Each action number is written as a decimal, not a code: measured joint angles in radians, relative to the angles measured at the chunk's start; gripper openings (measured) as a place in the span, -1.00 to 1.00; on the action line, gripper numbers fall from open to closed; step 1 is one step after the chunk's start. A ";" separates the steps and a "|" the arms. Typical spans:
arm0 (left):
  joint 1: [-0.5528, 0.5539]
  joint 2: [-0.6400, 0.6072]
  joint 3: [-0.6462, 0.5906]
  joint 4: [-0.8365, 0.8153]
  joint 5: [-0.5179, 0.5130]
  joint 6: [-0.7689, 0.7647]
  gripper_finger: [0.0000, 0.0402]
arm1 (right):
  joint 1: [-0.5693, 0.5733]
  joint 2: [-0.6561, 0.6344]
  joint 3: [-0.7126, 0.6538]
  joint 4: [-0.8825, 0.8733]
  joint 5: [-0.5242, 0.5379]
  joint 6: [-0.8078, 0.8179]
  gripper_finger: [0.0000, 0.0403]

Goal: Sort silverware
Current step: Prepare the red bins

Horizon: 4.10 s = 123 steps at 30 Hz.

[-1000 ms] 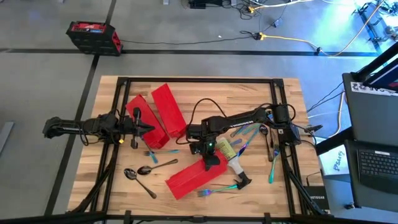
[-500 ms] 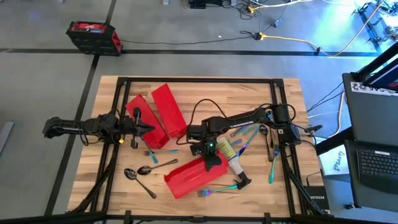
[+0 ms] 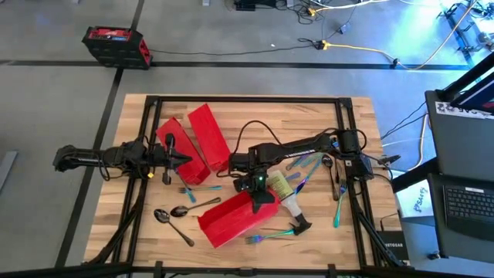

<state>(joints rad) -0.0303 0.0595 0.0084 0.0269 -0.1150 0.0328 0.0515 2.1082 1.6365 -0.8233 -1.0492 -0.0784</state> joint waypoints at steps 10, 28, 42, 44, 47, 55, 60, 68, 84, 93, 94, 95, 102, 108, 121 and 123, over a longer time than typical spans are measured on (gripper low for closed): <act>0.000 0.000 0.000 0.000 0.000 0.000 -0.99 | -0.088 0.000 0.268 -0.360 -0.011 -0.207 -1.00; 0.000 0.000 0.000 0.000 0.000 0.000 -0.99 | -0.389 -0.234 0.300 -0.507 0.336 -0.323 -1.00; 0.000 0.000 0.000 0.000 0.000 0.000 -0.99 | -0.629 -0.337 -0.098 -0.079 0.579 -0.346 -1.00; 0.000 0.000 0.000 0.000 0.000 0.000 -0.99 | -0.649 -0.367 -0.196 0.018 0.598 -0.340 -1.00; 0.000 0.000 0.000 0.000 0.000 0.000 -0.99 | -0.667 -0.389 -0.288 0.093 0.608 -0.347 -1.00; 0.000 0.001 0.000 0.000 0.000 0.000 -0.99 | -0.637 -0.389 -0.390 0.227 0.680 -0.437 -1.00; 0.000 0.001 0.000 0.000 0.000 0.000 -0.99 | -0.632 -0.379 -0.394 0.265 0.722 -0.432 -1.00; 0.000 0.001 0.000 0.000 0.000 0.000 -0.99 | -0.634 -0.351 -0.395 0.271 0.777 -0.373 -1.00; 0.000 0.001 0.000 0.000 0.000 0.000 -0.99 | -0.633 -0.261 -0.395 0.301 0.815 -0.370 -0.99; 0.000 0.001 0.000 0.000 0.000 0.000 -0.99 | -0.634 -0.259 -0.395 0.304 0.845 -0.421 -0.99; 0.000 0.001 0.000 0.000 0.000 0.000 -0.99 | -0.634 -0.259 -0.395 0.304 0.849 -0.426 -0.99; 0.000 0.001 0.000 0.000 0.000 0.000 -0.99 | -0.634 -0.259 -0.395 0.303 0.850 -0.428 -0.99; 0.000 0.001 0.000 0.000 0.000 0.000 -0.99 | -0.633 -0.259 -0.395 0.302 0.851 -0.428 -0.99; 0.000 0.001 0.000 0.000 0.000 0.000 -0.99 | -0.633 -0.259 -0.395 0.301 0.867 -0.428 -0.82; 0.000 0.001 0.000 0.000 0.000 0.000 -0.99 | -0.616 -0.275 -0.319 0.221 0.930 -0.424 -0.38; 0.000 0.001 0.000 0.000 0.000 0.000 -0.99 | -0.601 -0.275 -0.273 0.181 0.952 -0.425 -0.32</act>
<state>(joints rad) -0.0299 0.0608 0.0086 0.0266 -0.1150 0.0326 -0.5494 1.8332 1.3633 -0.6427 -0.0971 -0.5037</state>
